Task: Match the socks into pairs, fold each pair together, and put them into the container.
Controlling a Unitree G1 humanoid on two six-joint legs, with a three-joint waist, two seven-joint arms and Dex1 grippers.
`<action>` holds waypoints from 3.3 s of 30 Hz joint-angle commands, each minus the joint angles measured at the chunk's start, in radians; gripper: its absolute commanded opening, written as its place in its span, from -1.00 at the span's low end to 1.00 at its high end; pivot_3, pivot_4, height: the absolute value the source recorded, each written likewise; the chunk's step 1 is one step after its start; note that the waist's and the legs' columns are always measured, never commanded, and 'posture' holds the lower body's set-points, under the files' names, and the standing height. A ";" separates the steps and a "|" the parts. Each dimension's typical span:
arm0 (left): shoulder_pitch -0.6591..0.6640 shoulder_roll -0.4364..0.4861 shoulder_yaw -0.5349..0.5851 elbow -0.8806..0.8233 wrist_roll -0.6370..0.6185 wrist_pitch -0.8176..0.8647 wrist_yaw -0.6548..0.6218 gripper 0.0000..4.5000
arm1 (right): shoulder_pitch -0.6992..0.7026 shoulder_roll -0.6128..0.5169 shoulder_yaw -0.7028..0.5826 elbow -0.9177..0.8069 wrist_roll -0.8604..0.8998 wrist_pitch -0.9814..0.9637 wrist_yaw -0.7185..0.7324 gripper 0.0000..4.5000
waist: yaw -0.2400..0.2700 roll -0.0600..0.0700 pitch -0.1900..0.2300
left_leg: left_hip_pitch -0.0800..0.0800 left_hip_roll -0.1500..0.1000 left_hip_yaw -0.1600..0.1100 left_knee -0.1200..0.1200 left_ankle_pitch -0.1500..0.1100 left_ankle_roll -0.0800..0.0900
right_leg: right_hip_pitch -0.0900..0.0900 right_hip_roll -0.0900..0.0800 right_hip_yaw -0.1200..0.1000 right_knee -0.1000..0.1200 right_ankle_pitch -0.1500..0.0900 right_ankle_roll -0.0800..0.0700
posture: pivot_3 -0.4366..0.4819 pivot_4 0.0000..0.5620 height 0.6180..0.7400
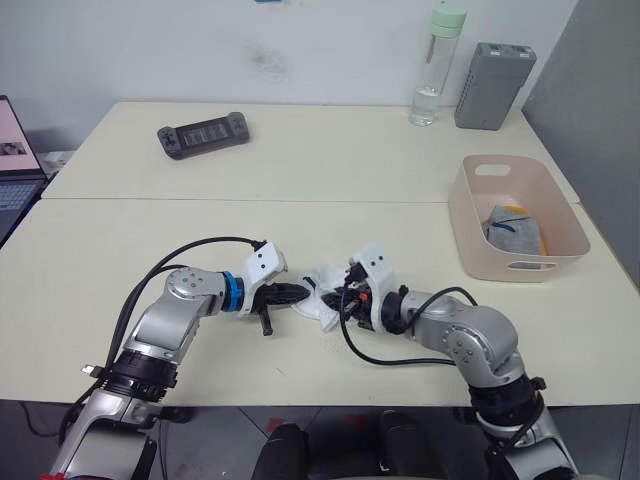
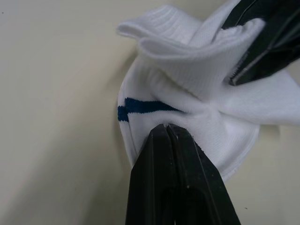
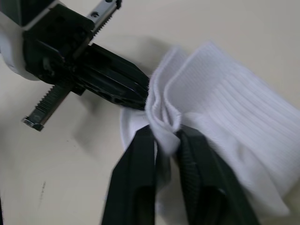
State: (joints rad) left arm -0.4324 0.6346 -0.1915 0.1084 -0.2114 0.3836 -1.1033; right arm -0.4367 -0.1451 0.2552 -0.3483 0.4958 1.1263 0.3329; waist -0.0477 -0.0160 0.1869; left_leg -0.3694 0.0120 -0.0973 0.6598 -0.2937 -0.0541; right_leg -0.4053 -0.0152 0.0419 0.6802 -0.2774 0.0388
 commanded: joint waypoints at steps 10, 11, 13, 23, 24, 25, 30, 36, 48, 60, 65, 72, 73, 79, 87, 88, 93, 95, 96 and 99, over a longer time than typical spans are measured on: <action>-0.017 -0.004 0.264 -0.082 -0.183 0.168 0.129 -1.00 | -0.023 -0.110 -0.167 -0.220 0.093 0.033 0.023 0.49 | -0.001 0.000 0.000 | -0.001 0.000 -0.002 0.000 0.000 0.000 | -0.001 -0.001 -0.001 0.000 0.000 0.000 | -0.05 -0.47 1.00; -0.025 -0.003 0.273 -0.082 -0.188 0.171 0.132 -1.00 | -0.018 -0.120 -0.170 -0.220 0.092 0.025 0.023 0.39 | -0.001 0.000 0.000 | -0.001 0.000 -0.002 0.000 0.000 0.000 | -0.001 0.000 -0.002 0.000 0.000 0.000 | -0.05 -0.47 1.00; -0.041 0.008 0.273 -0.092 -0.196 0.172 0.115 -1.00 | -0.008 -0.122 -0.186 -0.207 0.092 0.009 0.018 0.16 | -0.002 0.000 0.000 | -0.001 0.000 -0.002 0.000 0.000 0.000 | -0.001 0.000 -0.002 0.000 0.000 0.000 | -0.05 -0.47 1.00; -0.182 -0.046 0.000 -0.072 -0.105 -0.001 -0.090 -1.00 | 0.030 -0.217 0.044 -0.028 -0.122 -0.228 0.087 -0.99 | 0.001 0.000 0.000 | -0.002 -0.001 0.001 0.000 0.000 0.000 | -0.001 -0.001 0.000 -0.001 0.000 0.000 | -0.05 -0.47 1.00; -0.189 -0.049 -0.008 -0.058 -0.096 -0.017 -0.100 -1.00 | 0.033 -0.228 0.069 -0.032 -0.138 -0.241 0.099 -0.99 | -0.003 0.000 0.000 | -0.002 -0.001 0.001 0.000 0.000 0.000 | -0.001 -0.001 0.000 0.000 0.000 0.000 | -0.05 -0.47 1.00; -0.195 -0.048 -0.020 -0.047 -0.088 -0.027 -0.112 -1.00 | 0.044 -0.230 0.084 -0.062 -0.129 -0.234 0.112 -0.99 | -0.006 0.000 0.000 | -0.002 -0.001 0.001 0.000 0.000 0.000 | -0.001 -0.001 0.000 0.000 0.000 0.000 | -0.05 -0.47 1.00; -0.196 -0.046 -0.057 0.035 -0.040 -0.069 -0.143 -1.00 | 0.069 -0.256 0.140 -0.126 -0.118 -0.228 0.174 -0.99 | -0.009 0.000 0.000 | -0.002 0.000 0.000 0.000 0.000 0.000 | -0.001 0.000 0.000 0.000 0.000 0.000 | -0.05 -0.47 1.00; -0.144 -0.041 -0.088 0.091 0.024 -0.113 -0.135 -1.00 | 0.065 -0.296 0.206 -0.083 -0.191 -0.277 0.208 -0.99 | -0.008 0.000 0.000 | -0.002 -0.001 0.000 0.001 0.000 0.000 | -0.001 0.000 0.000 0.000 0.000 0.000 | -0.05 -0.47 1.00; -0.140 -0.002 -0.039 0.121 0.026 -0.155 -0.141 -1.00 | 0.048 -0.305 0.085 -0.168 -0.151 -0.265 0.252 -0.99 | -0.006 0.000 0.000 | -0.002 -0.001 -0.001 0.001 0.000 0.000 | -0.001 0.000 -0.001 0.000 0.000 0.000 | -0.05 -0.47 1.00; -0.147 0.009 -0.086 -0.160 -0.077 0.012 -0.232 -1.00 | -0.034 -0.181 0.099 0.117 -0.294 -0.377 0.156 -0.99 | -0.007 -0.001 0.000 | -0.002 -0.001 0.000 0.001 0.000 0.000 | -0.001 -0.001 -0.001 0.000 0.000 0.000 | -0.05 -0.47 1.00; -0.123 0.019 -0.133 0.030 0.064 -0.131 -0.177 -1.00 | -0.045 -0.150 0.116 0.196 -0.354 -0.381 0.130 -0.99 | -0.010 0.000 0.000 | 0.000 -0.001 0.000 0.000 0.000 0.000 | -0.001 0.000 0.000 0.001 0.000 0.000 | -0.05 -0.47 1.00; -0.101 0.048 -0.120 0.097 0.099 -0.202 -0.189 -1.00 | -0.041 -0.142 0.085 0.202 -0.382 -0.378 0.106 -0.99 | -0.007 0.000 0.000 | 0.000 -0.001 0.000 0.001 0.000 0.000 | 0.000 0.000 0.000 0.001 0.000 0.000 | -0.05 -0.47 1.00; -0.092 0.055 -0.109 0.083 0.083 -0.191 -0.196 -1.00 | -0.041 -0.141 0.080 0.202 -0.388 -0.385 0.097 -0.99 | -0.009 0.000 0.000 | 0.000 -0.001 0.000 0.001 0.000 0.000 | 0.000 0.000 0.000 0.001 0.000 0.000 | -0.05 -0.47 1.00; -0.100 0.046 0.016 -0.099 -0.122 0.073 -0.185 -1.00 | -0.012 -0.165 0.001 0.041 -0.282 -0.396 0.194 -0.99 | -0.010 0.000 0.001 | -0.002 0.000 -0.001 0.001 0.000 0.000 | -0.001 0.000 -0.001 0.001 0.000 0.000 | -0.05 -0.47 1.00; -0.200 0.027 -0.033 -0.031 -0.060 0.087 -0.139 -1.00 | 0.053 -0.253 0.101 -0.085 -0.219 -0.309 0.303 -0.99 | -0.004 0.000 0.000 | -0.004 -0.001 -0.003 0.002 0.000 0.000 | -0.001 0.000 -0.002 0.000 0.000 0.000 | -0.05 -0.47 1.00; -0.198 0.016 -0.061 0.000 -0.024 0.047 -0.130 -1.00 | 0.052 -0.245 0.128 -0.063 -0.234 -0.316 0.296 -0.99 | -0.003 0.000 0.000 | -0.003 -0.001 -0.002 0.001 0.000 0.000 | -0.001 0.000 -0.002 0.000 0.000 0.000 | -0.05 -0.47 1.00; -0.203 -0.033 -0.097 0.106 0.056 -0.055 -0.086 -1.00 | 0.041 -0.217 0.198 0.019 -0.280 -0.345 0.287 -0.99 | -0.009 0.000 0.000 | -0.001 -0.001 -0.001 0.001 0.000 0.000 | -0.001 0.001 0.000 0.001 0.000 0.000 | -0.05 -0.47 1.00; -0.207 -0.035 -0.096 0.126 0.063 -0.057 -0.087 -1.00 | 0.043 -0.225 0.220 0.040 -0.298 -0.347 0.294 -0.99 | -0.008 0.000 0.000 | -0.002 -0.001 -0.001 0.001 0.000 0.000 | -0.001 0.001 0.000 0.000 0.000 0.000 | -0.05 -0.47 1.00; -0.202 -0.023 -0.097 0.140 0.074 -0.067 -0.089 -1.00 | 0.057 -0.240 0.223 0.040 -0.303 -0.341 0.300 -0.99 | -0.008 0.000 0.000 | -0.002 -0.001 -0.001 0.001 0.000 0.000 | -0.001 0.000 0.000 0.000 0.000 0.000 | -0.05 -0.47 1.00; -0.180 0.011 -0.090 0.153 0.087 -0.094 -0.101 -1.00 | 0.105 -0.301 0.220 -0.008 -0.300 -0.341 0.327 -0.99 | -0.006 -0.001 0.000 | -0.001 -0.001 -0.001 0.001 0.000 0.000 | -0.001 0.000 0.000 0.000 0.000 0.000 | -0.05 -0.47 1.00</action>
State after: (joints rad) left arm -0.6211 0.6201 -0.3070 0.2532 -0.1434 0.2986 -1.1985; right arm -0.3624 -0.4174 0.4693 -0.3408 0.2082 0.7703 0.6426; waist -0.0540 -0.0167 0.1871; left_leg -0.3706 0.0111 -0.0988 0.6611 -0.2937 -0.0541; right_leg -0.4055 -0.0152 0.0415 0.6805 -0.2774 0.0389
